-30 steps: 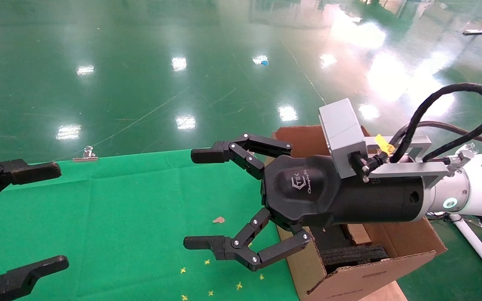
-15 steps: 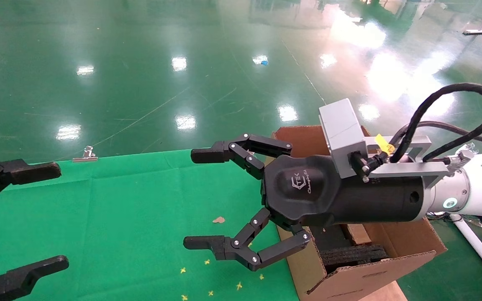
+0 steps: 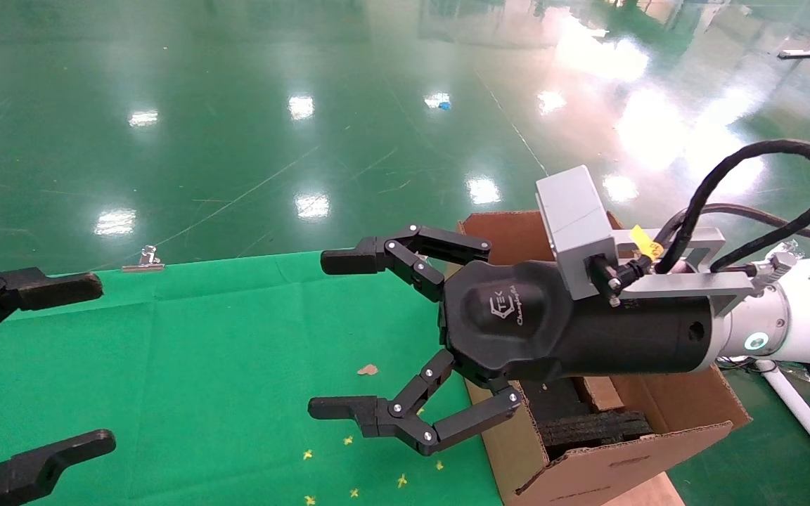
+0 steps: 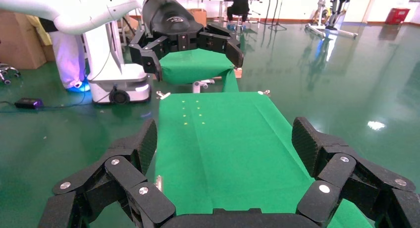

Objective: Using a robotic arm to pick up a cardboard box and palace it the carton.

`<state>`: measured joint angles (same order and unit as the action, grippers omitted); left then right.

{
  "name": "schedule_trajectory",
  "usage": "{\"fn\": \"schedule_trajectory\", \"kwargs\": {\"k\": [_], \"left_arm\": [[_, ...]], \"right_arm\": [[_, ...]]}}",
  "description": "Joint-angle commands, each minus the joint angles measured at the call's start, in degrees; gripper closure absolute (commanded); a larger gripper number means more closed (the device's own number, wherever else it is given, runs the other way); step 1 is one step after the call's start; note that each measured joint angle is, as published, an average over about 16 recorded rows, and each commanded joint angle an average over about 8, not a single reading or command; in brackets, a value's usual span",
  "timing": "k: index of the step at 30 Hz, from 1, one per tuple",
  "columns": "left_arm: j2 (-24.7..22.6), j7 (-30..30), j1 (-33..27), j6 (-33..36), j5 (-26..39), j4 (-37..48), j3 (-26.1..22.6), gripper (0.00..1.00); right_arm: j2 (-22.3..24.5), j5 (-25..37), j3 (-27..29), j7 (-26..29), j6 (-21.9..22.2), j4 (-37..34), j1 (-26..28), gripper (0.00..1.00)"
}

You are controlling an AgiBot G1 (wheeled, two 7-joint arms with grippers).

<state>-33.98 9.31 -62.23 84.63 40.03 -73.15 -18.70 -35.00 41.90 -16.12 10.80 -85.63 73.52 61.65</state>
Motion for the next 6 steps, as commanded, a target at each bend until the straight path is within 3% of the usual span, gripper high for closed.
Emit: {"fn": "schedule_trajectory", "kwargs": {"k": [1,6], "left_arm": [[0.0,0.0,0.0,0.0,0.0,0.0,0.0,0.0],[0.0,0.0,0.0,0.0,0.0,0.0,0.0,0.0]], "right_arm": [[0.0,0.0,0.0,0.0,0.0,0.0,0.0,0.0],[0.0,0.0,0.0,0.0,0.0,0.0,0.0,0.0]]}}
